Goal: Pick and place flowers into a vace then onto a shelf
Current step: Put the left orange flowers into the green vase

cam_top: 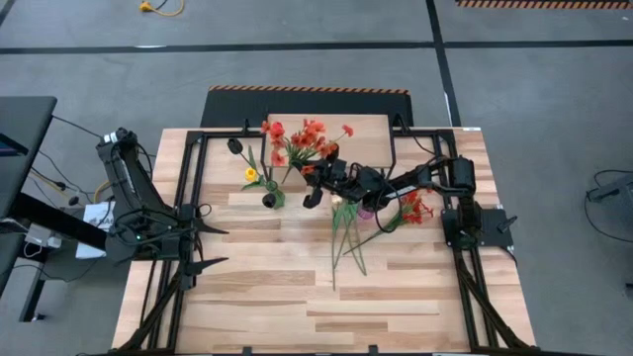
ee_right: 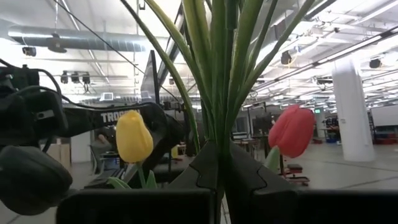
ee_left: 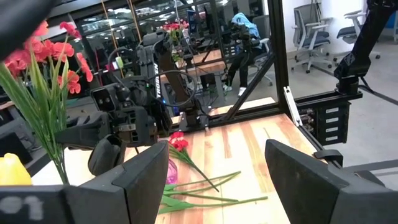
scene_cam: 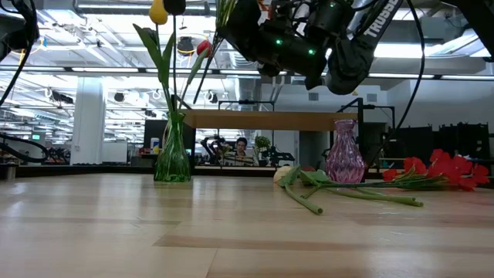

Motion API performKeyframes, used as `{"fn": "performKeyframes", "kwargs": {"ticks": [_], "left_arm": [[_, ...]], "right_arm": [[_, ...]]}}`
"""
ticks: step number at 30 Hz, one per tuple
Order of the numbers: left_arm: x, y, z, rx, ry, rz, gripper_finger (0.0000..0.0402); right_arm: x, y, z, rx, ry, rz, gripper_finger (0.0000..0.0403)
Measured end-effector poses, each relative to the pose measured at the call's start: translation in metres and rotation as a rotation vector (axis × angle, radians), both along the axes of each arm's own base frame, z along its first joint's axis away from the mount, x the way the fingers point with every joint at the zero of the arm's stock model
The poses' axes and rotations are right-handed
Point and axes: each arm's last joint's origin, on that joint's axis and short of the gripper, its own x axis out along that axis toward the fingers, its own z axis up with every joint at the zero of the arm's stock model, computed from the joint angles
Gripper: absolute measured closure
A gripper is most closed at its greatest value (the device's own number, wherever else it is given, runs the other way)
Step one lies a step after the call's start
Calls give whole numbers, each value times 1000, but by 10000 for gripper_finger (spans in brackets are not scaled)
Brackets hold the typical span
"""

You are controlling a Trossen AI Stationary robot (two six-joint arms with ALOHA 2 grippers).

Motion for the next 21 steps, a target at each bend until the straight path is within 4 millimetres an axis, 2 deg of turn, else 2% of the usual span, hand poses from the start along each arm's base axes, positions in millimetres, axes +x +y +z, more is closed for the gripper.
{"fn": "performKeyframes", "kwargs": {"ticks": [15,21], "left_arm": [[0,0,0,-29,-1,0,145],[0,0,0,-29,-1,-1,145]], "right_arm": [[14,1,9,-3,47,6,401],[17,-5,12,-11,55,23,401]]}}
